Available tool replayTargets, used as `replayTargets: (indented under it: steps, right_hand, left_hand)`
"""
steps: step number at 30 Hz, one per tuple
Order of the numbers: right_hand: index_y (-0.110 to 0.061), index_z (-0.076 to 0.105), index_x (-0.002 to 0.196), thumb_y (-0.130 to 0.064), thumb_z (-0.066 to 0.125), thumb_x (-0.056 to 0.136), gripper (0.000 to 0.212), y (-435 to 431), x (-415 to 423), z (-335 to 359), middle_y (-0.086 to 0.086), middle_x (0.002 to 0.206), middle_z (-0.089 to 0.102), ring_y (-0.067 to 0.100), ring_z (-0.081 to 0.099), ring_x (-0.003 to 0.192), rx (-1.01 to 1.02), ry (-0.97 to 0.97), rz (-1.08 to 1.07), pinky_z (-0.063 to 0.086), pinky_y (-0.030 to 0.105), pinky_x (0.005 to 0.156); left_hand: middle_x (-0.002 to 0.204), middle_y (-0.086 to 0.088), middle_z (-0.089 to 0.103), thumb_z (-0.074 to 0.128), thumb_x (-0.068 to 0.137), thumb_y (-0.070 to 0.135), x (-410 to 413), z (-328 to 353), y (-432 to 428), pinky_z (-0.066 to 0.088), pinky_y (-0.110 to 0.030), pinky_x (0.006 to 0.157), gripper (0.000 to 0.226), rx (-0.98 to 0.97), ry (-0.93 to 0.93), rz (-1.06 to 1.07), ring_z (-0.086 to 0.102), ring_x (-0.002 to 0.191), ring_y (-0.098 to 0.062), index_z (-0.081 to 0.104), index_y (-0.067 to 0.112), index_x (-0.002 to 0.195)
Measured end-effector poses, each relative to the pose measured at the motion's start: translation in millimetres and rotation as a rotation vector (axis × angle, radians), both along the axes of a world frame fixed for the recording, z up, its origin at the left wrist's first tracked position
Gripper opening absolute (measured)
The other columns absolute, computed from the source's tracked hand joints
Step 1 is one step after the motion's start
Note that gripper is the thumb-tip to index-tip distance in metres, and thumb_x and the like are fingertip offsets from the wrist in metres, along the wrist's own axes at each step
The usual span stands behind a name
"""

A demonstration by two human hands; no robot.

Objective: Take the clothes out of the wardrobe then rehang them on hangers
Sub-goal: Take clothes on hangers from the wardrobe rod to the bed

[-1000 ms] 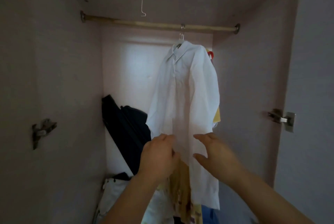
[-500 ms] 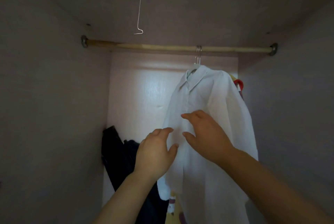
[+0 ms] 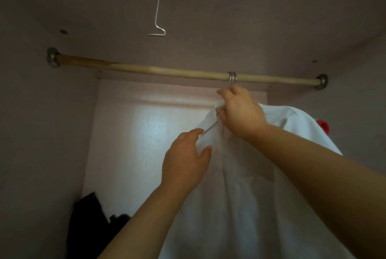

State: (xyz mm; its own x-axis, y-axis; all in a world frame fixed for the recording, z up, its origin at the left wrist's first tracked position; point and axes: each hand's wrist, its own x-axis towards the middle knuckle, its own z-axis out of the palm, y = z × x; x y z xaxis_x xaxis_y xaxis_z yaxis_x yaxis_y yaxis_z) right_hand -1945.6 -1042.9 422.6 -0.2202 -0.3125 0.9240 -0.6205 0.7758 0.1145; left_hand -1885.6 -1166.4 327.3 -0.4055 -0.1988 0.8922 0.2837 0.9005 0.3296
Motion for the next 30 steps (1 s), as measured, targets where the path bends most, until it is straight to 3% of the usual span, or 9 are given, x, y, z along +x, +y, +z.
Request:
replayTargets:
  steps: [4, 9, 12, 18, 22, 25, 28, 30]
  right_hand:
    - [-0.009, 0.046, 0.129, -0.019, 0.050, 0.090, 0.040, 8.2, -34.7, 8.0, 0.014, 0.127, 0.047, 0.033, 0.045, 0.114, -0.061, 0.034, -0.177, 0.036, 0.039, 0.092]
    - [-0.010, 0.049, 0.126, -0.034, 0.058, 0.089, 0.046, 28.1, -72.9, 7.2, 0.015, 0.123, 0.051, 0.035, 0.049, 0.113, -0.073, -0.058, -0.242, 0.038, 0.042, 0.091]
    - [-0.014, 0.056, 0.120, -0.032, 0.053, 0.091, 0.034, 33.8, -85.6, 10.3, 0.013, 0.114, 0.057, 0.035, 0.055, 0.103, -0.083, -0.018, -0.205, 0.046, 0.040, 0.082]
    - [-0.014, 0.060, 0.109, -0.036, 0.050, 0.092, 0.029, 34.5, -90.6, 30.7, 0.014, 0.104, 0.063, 0.036, 0.057, 0.096, -0.119, 0.144, -0.162, 0.044, 0.037, 0.071]
    - [-0.017, 0.063, 0.109, -0.032, 0.054, 0.091, 0.025, 33.8, -70.4, 36.4, 0.013, 0.095, 0.066, 0.038, 0.059, 0.090, -0.177, 0.238, -0.048, 0.034, 0.032, 0.062]
    - [-0.022, 0.065, 0.107, -0.032, 0.057, 0.088, 0.023, 36.7, -59.6, 8.8, 0.008, 0.094, 0.067, 0.035, 0.059, 0.090, -0.125, 0.266, 0.027, 0.035, 0.031, 0.061]
    - [-0.019, 0.069, 0.106, -0.029, 0.066, 0.082, 0.026, 40.5, -57.5, -41.8, 0.010, 0.084, 0.069, 0.033, 0.065, 0.074, -0.056, 0.281, 0.091, 0.041, 0.029, 0.057]
    - [-0.018, 0.069, 0.104, -0.033, 0.062, 0.083, 0.027, 43.6, -55.8, -77.7, 0.007, 0.076, 0.068, 0.030, 0.065, 0.063, -0.026, 0.283, 0.138, 0.045, 0.029, 0.050]
  left_hand:
    - [0.133, 0.009, 0.049, 0.053, 0.091, 0.040, -22.8, 0.8, -15.7, 0.038, -0.022, 0.094, 0.047, 0.027, -0.009, -0.073, 0.049, 0.117, -0.009, 0.042, 0.030, 0.136]
    - [0.136, 0.009, 0.046, 0.051, 0.092, 0.041, -43.8, -0.6, -26.5, 0.039, -0.025, 0.100, 0.049, -0.006, -0.036, -0.064, 0.045, 0.121, -0.009, 0.039, 0.030, 0.137]
    - [0.136, 0.010, 0.046, 0.051, 0.092, 0.040, -50.0, 3.0, -30.4, 0.037, -0.025, 0.101, 0.048, -0.017, -0.041, -0.052, 0.044, 0.122, -0.007, 0.039, 0.031, 0.137]
    - [0.135, 0.008, 0.046, 0.053, 0.091, 0.036, -52.1, 19.8, -32.7, 0.033, -0.022, 0.100, 0.048, -0.045, 0.013, -0.008, 0.044, 0.121, -0.009, 0.040, 0.029, 0.137]
    - [0.138, 0.004, 0.042, 0.057, 0.089, 0.033, -48.9, 33.4, -26.8, 0.031, -0.021, 0.095, 0.054, -0.027, 0.167, 0.025, 0.044, 0.121, -0.014, 0.038, 0.025, 0.139]
    - [0.135, 0.001, 0.043, 0.059, 0.088, 0.033, -43.1, 29.3, -15.5, 0.028, -0.017, 0.091, 0.054, 0.014, 0.304, 0.016, 0.042, 0.120, -0.014, 0.042, 0.021, 0.137]
    - [0.120, 0.015, 0.044, 0.045, 0.084, 0.052, -36.1, 8.5, -1.8, 0.035, -0.023, 0.092, 0.055, -0.005, 0.367, -0.023, 0.043, 0.109, -0.003, 0.048, 0.023, 0.131]
    - [0.106, 0.031, 0.041, 0.036, 0.084, 0.056, -32.3, -13.9, 7.7, 0.037, -0.020, 0.089, 0.048, -0.064, 0.340, -0.029, 0.039, 0.100, 0.009, 0.046, 0.035, 0.125]
